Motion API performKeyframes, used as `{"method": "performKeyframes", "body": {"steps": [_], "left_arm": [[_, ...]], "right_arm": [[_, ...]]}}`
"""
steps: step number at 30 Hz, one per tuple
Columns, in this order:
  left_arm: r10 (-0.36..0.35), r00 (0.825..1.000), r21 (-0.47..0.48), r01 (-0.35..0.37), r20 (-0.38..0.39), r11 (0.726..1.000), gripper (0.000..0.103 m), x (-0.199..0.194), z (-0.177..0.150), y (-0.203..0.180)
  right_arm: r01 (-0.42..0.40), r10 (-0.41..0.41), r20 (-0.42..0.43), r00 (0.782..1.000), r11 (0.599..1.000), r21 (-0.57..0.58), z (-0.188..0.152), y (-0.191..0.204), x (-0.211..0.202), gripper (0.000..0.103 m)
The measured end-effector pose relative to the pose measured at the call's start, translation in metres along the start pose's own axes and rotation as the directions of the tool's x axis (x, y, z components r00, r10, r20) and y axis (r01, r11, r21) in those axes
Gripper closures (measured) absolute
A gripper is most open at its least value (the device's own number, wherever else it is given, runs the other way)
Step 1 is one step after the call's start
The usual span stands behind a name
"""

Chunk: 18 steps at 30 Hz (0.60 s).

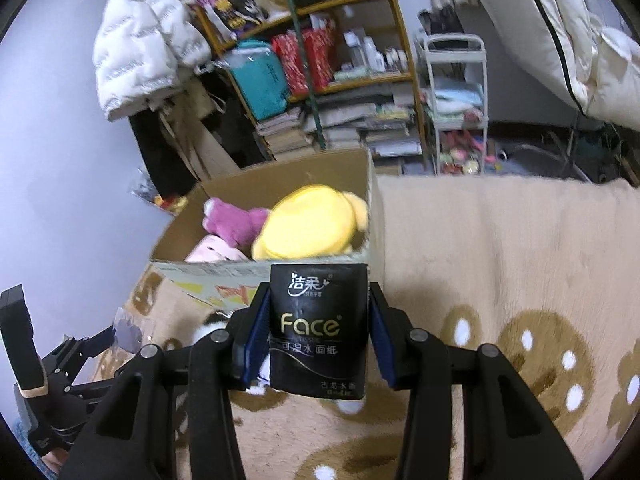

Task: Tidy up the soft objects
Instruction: 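Lift the Face pack and clear bag up over the cardboard box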

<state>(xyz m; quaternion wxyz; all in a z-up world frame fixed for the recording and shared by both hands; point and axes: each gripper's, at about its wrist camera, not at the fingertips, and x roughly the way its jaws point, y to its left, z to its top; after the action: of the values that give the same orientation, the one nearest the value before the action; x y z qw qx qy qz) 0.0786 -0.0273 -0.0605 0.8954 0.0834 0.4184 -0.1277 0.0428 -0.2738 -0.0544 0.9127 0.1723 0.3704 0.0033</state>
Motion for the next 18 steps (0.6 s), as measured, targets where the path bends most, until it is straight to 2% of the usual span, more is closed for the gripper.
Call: {"method": "performKeyframes", "body": {"steps": [4,10,18], "left_arm": [[0.008,0.995,-0.002,-0.008,0.1,1.0,0.027,-0.026,0.008,-0.003],[0.018,0.968,0.021,-0.024,0.252,0.999,0.027,-0.06,0.022,-0.002],[0.021,0.941,0.002,-0.023,0.338,1.0,0.027,-0.076,0.04,0.003]], "right_arm": [[-0.019,0.02,0.064,0.998,1.0,-0.024,0.008,0.006,-0.014,0.055],[-0.028,0.036,0.136,0.99,0.998,-0.063,0.018,0.014,-0.028,0.055],[-0.052,0.068,0.189,0.98,0.995,-0.091,0.037,0.02,-0.032,0.054]]}}
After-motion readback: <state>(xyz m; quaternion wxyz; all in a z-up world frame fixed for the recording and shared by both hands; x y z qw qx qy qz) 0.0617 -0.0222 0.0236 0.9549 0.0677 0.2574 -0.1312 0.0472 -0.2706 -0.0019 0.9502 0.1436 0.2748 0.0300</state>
